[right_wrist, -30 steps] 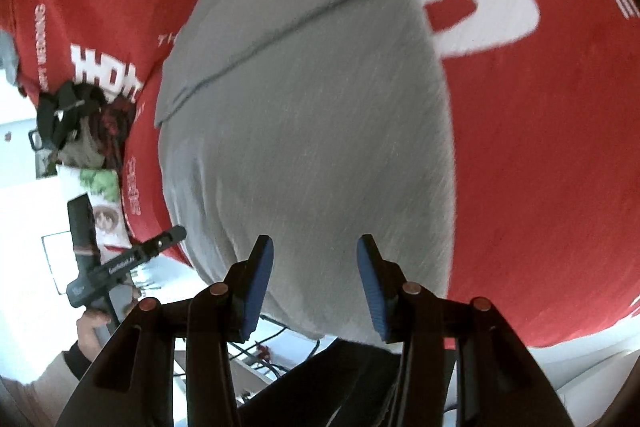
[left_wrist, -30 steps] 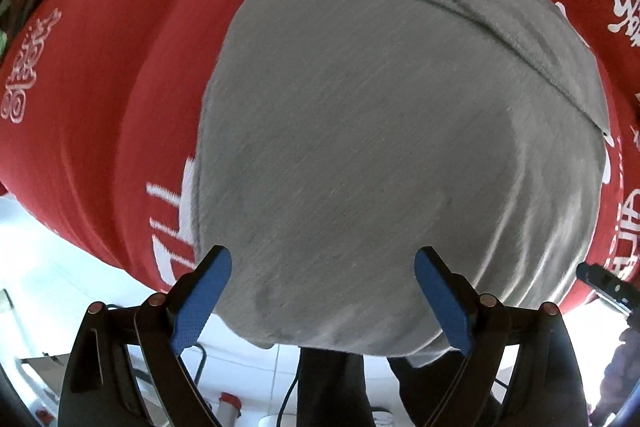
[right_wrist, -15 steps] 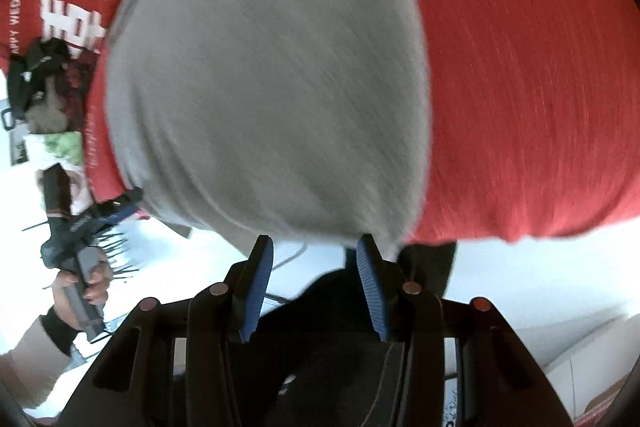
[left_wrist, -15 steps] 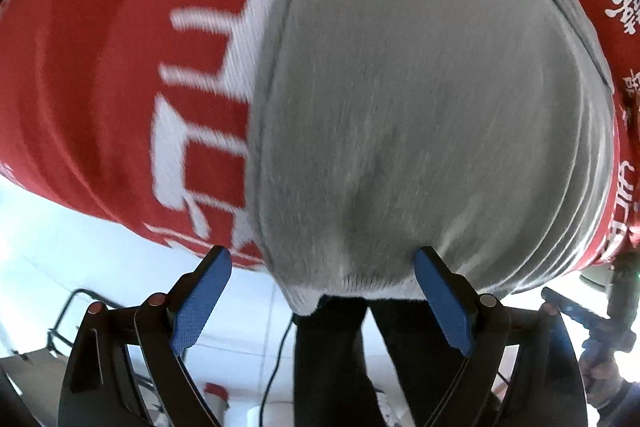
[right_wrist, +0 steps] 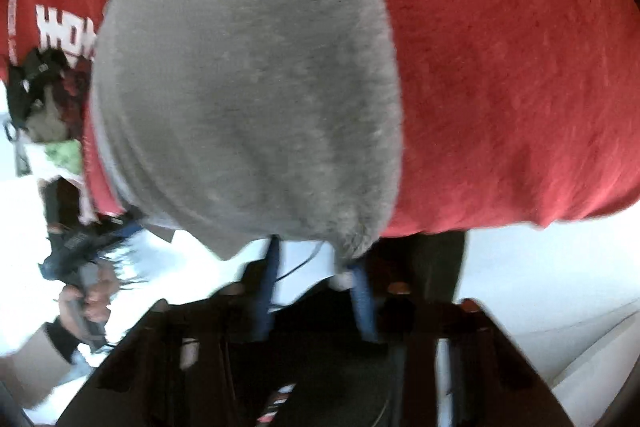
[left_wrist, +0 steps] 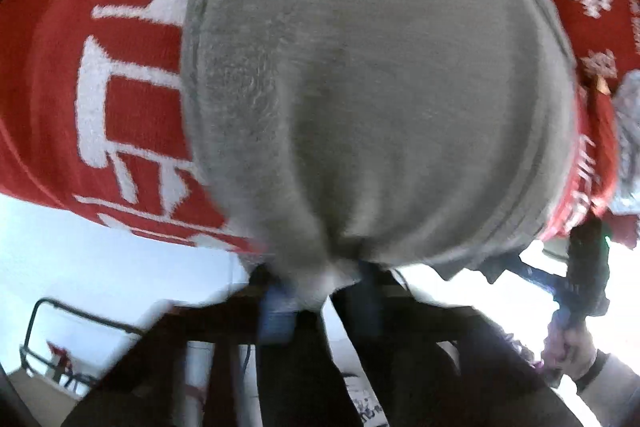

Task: Fold small clothes

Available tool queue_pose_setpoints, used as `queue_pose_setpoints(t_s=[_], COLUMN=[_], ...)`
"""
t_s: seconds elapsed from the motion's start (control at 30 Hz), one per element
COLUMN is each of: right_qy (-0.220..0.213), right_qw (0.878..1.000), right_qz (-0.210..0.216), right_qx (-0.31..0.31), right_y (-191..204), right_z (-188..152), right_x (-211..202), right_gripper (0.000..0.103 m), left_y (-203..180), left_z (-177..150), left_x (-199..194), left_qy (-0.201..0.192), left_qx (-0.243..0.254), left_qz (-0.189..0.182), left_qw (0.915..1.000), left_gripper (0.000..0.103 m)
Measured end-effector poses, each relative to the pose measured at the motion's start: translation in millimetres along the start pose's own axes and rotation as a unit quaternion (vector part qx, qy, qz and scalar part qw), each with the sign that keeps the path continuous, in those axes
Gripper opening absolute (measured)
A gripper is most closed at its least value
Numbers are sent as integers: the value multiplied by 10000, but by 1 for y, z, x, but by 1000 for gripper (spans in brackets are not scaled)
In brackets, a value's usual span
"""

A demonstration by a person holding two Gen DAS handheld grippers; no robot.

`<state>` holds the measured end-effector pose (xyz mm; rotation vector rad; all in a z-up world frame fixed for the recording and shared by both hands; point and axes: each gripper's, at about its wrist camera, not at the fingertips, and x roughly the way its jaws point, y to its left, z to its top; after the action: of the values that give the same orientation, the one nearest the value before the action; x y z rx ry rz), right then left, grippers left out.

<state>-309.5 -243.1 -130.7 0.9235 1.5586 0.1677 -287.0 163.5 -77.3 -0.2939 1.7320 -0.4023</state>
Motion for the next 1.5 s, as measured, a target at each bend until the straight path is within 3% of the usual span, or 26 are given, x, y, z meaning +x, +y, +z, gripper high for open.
queue_pose_setpoints(t_s=[0.13,0.27,0.43,0.57,0.77,1.0,1.23,1.37,1.5], right_qy=[-180,-512,-942,-1138,-1479,-1709,-1733,-1660,-1534], right_qw=[9975,9898,9768,9696,9579,9547,9643,9706,9754], right_qz=[660,1306,1916,2165,2458,2401,1968,1740,1563], right_qx=[176,233,164,5,-151,-422,-379,-73,255], right_y=[12,26,52,60,87,118,119,102,87], right_z=[-1,5,25,46,106,212,314,349,364], right_x=[-20,-55,-87,-105,-142,-177,-161,-138,-117], right_gripper=[6,6,6,6,6,6,6,6,6], left_y=[-11,-22,-38,-44,-75,-94,-83,-72,-64], left_z=[-3,16,58,100,174,270,356,382,395], left_x=[-23,-62,-112,-145,-167,-176,-145,-121,-109], left_qy=[-159,-504,-936,-1365,-1773,-2188,-2340,-2344,-2076], left_qx=[225,304,341,254,449,439,-53,-373,-584], left_qz=[-302,-709,-1018,-1263,-1270,-1196,-568,60,690], left_qw=[9992,9957,9898,9822,9749,9674,9706,9714,9740], left_gripper=[12,12,12,11,11,11,11,12,12])
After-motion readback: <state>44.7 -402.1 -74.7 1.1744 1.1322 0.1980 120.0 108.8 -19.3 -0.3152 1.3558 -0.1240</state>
